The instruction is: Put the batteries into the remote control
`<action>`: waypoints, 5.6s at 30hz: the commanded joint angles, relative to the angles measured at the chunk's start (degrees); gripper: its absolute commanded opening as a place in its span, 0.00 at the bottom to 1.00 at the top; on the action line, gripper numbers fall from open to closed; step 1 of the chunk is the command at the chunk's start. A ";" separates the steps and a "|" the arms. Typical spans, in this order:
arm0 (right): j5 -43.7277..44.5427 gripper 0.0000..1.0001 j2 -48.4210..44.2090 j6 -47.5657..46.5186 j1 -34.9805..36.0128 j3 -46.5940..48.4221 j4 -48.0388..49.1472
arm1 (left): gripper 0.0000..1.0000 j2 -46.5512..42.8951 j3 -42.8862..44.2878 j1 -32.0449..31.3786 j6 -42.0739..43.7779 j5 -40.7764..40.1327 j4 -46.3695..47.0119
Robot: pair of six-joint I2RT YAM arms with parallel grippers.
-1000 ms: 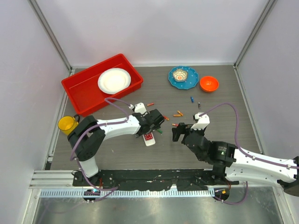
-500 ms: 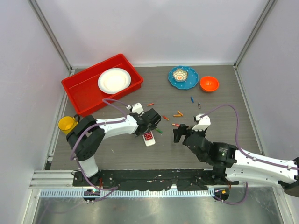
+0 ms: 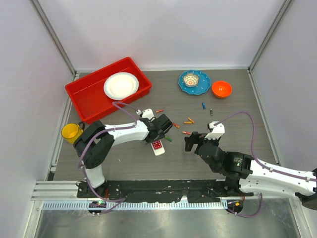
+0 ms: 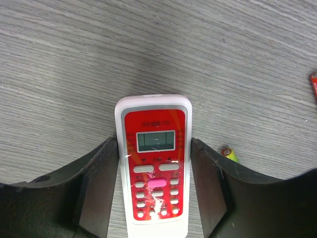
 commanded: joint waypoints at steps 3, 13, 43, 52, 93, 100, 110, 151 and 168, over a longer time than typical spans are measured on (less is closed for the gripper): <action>2.41 0.89 -1.80 1.56 -0.11 -1.07 0.43 | 0.58 4.00 -0.27 0.27 0.12 3.95 -1.90; -0.14 0.88 -2.16 -2.30 -0.11 0.15 2.70 | 0.00 -6.96 -5.79 0.18 6.26 8.61 9.77; -67.73 0.95 14.10 2.44 -20.76 2.36 44.54 | 0.00 -29.92 -43.08 27.16 -10.08 62.48 120.28; -68.35 0.95 17.09 6.22 -22.08 -2.65 55.35 | 0.00 -30.45 -43.42 27.07 -9.73 63.28 120.28; -78.80 0.50 36.69 21.78 -22.43 -7.14 95.43 | 0.00 -31.85 -40.61 24.17 -11.31 59.76 120.28; -82.49 0.09 36.34 21.17 -22.87 -7.05 96.14 | 0.68 -28.96 -39.91 24.17 -14.73 61.08 120.28; -79.62 0.01 17.81 -11.37 -23.14 6.18 35.12 | 1.00 -29.47 -39.29 28.12 -14.75 57.31 114.94; -35.03 0.01 18.32 -28.67 -7.14 17.38 6.14 | 0.98 -38.89 -30.68 3.43 16.46 30.06 62.09; -35.03 0.01 18.85 -28.23 -6.96 17.56 6.40 | 0.62 -32.47 -31.20 3.26 14.89 32.60 70.52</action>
